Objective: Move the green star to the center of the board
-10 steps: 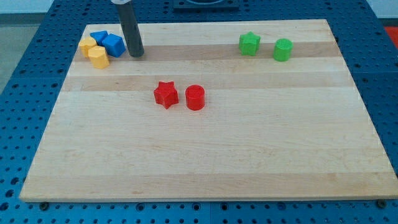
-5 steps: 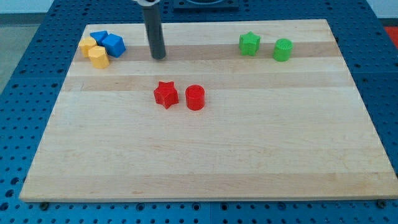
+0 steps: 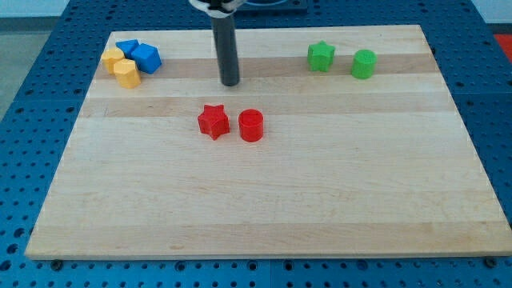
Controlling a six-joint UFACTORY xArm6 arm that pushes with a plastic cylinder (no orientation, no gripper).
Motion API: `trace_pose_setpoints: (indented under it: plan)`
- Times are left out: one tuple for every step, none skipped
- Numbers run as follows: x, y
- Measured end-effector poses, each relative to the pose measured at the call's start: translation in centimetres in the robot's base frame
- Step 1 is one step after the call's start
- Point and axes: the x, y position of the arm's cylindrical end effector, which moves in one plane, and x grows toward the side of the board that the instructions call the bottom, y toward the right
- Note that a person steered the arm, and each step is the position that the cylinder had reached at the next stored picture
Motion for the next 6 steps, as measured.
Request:
trace_pose_setpoints:
  plan:
    - [0.9,-0.1]
    - [3.7,12.5]
    - [3.5,23.3]
    - [-1.8,23.2]
    - [-4.1,19.6]
    - [-4.8,23.0]
